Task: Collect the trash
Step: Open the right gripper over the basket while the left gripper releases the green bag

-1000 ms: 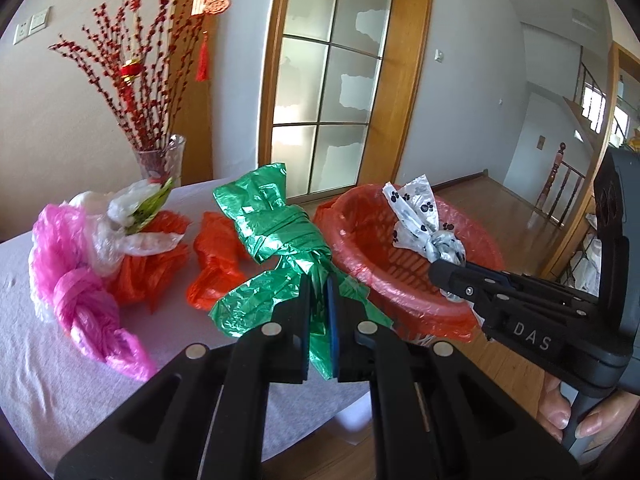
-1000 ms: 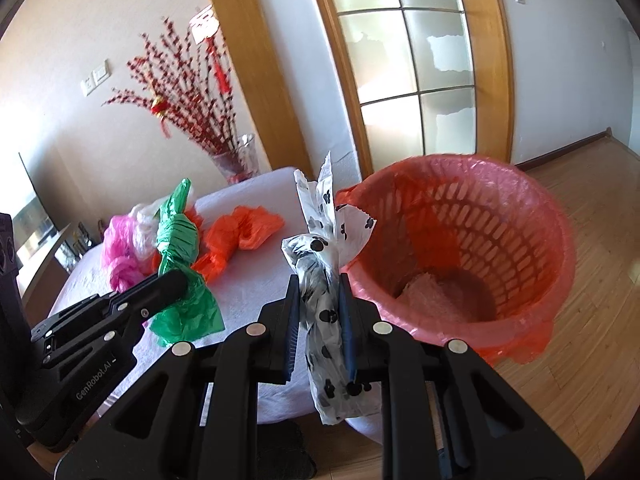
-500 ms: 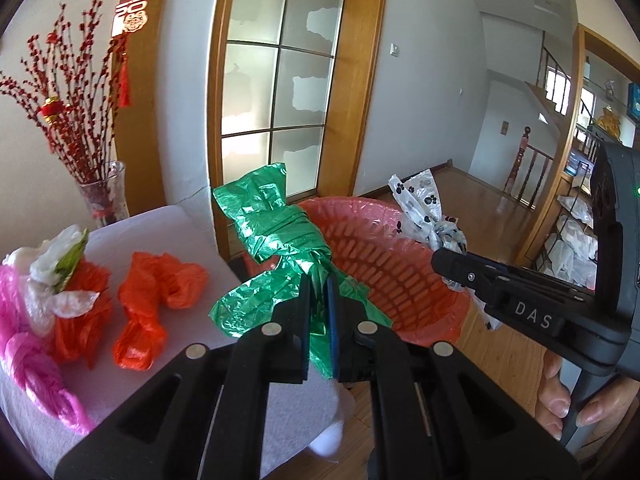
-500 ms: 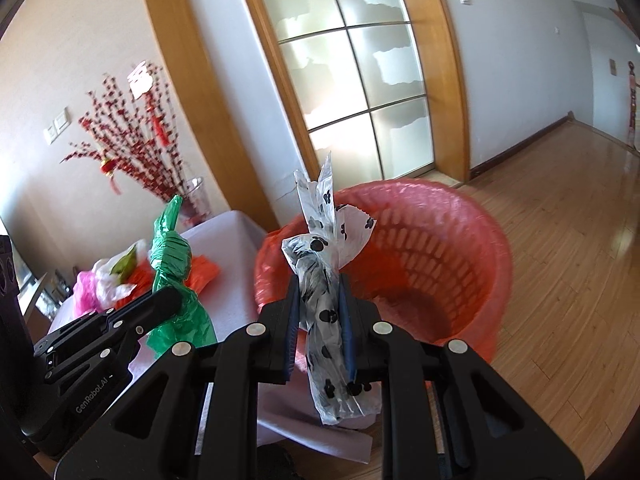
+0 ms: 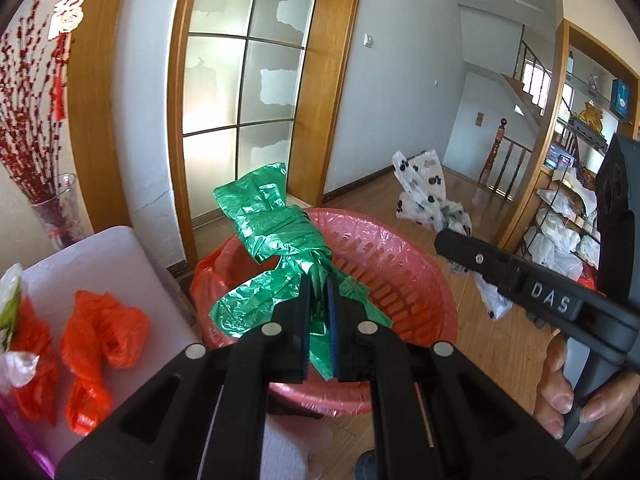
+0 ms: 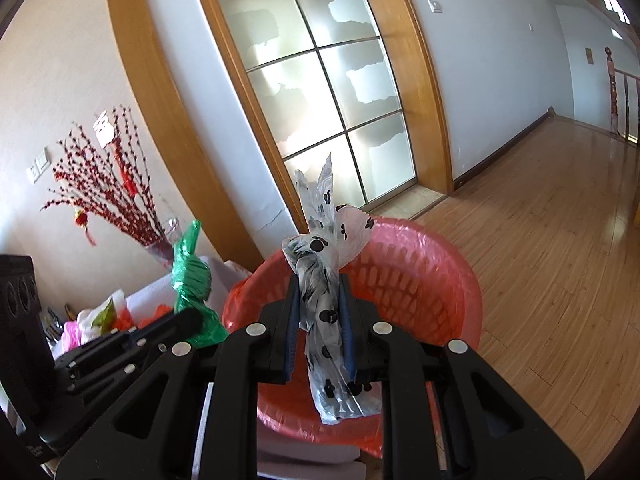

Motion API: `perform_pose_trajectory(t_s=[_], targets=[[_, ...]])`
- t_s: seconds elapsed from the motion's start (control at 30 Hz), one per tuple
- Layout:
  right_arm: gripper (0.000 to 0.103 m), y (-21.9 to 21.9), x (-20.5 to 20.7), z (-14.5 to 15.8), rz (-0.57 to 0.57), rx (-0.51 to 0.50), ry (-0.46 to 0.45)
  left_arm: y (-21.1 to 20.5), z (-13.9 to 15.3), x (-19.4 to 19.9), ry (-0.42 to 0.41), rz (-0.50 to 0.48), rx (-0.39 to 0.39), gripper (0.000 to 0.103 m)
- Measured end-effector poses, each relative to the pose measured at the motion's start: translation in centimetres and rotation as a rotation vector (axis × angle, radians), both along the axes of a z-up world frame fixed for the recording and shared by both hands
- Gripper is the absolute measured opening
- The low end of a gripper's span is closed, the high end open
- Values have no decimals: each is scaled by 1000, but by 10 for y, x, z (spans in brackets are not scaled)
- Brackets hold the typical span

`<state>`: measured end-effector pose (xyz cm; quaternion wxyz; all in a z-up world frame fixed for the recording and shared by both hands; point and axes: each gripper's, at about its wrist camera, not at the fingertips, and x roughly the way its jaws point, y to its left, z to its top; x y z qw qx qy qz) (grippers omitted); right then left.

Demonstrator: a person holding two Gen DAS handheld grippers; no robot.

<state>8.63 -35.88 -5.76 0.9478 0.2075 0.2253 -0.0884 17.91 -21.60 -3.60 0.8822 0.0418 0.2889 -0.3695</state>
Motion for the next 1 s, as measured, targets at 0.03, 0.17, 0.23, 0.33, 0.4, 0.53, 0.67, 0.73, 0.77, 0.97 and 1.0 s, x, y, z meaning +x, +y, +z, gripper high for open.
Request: perform_pose_trajectory(t_s=[0.03, 0.17, 0.23, 0.33, 0.4, 0.53, 0.67, 0.73, 0.77, 0.97, 1.0], targets=[[19, -2, 2, 0, -1, 3, -1, -4, -2, 2, 2, -6, 5, 9], [19, -8, 12, -3, 3, 11, 3, -15, -10, 12, 23, -20, 16, 9], [20, -11, 17, -5, 4, 18, 7, -20, -16, 17, 42, -22, 17, 10], [24, -18, 20, -8, 3, 47, 11, -24, -24, 24, 67, -15, 22, 13], [27, -21, 21, -10, 1, 58, 17, -27, -29, 28, 79, -10, 28, 15], [33, -21, 18, -15, -17, 36, 33, -20, -35, 32, 93, 21, 36, 28], [33, -15, 17, -16, -49, -14, 55, -5, -36, 30, 97, 76, 48, 37], [33, -12, 15, -17, -52, -23, 63, 6, -34, 23, 86, 109, 51, 39], [33, -8, 14, -18, -48, -27, 67, 12, -33, 19, 77, 132, 59, 40], [33, 25, 16, -19, 29, -35, 85, 58, -22, 0, 38, 254, 66, 45], [33, 31, 17, -19, 47, -35, 88, 70, -20, -5, 31, 282, 64, 45]])
